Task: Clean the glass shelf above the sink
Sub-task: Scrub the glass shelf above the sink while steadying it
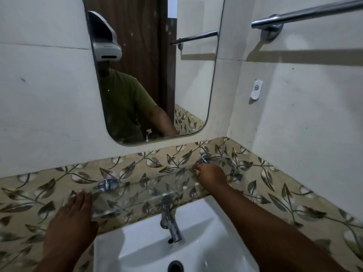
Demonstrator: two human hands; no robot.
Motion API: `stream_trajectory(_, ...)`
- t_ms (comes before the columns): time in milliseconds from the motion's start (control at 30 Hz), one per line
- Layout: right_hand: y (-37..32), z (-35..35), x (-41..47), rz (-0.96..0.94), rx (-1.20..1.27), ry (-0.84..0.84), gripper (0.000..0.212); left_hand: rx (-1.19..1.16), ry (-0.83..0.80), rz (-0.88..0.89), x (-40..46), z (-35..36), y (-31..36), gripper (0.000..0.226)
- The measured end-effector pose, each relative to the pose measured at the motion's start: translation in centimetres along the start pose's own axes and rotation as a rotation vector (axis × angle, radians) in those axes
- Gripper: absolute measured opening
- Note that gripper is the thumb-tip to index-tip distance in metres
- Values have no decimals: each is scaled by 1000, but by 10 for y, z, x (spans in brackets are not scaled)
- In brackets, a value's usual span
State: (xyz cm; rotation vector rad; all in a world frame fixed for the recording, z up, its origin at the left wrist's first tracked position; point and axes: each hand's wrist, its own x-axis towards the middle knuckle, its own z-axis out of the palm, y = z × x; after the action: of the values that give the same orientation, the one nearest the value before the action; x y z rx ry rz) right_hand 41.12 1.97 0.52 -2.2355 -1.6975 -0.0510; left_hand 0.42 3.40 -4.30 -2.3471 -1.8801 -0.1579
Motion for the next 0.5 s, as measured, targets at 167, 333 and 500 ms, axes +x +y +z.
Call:
stream_trajectory(167,-27,8,-6,-79,50,-33,29,4,-33,-16,2,0,2,96)
stream_trajectory(333,4,1,-36,-244,61,-34,31,16,-10,4,4,-1,2,92)
stream_trajectory(500,39,-14,-12,-89,-22,-72,32,4,7,2,3,-2,4,90)
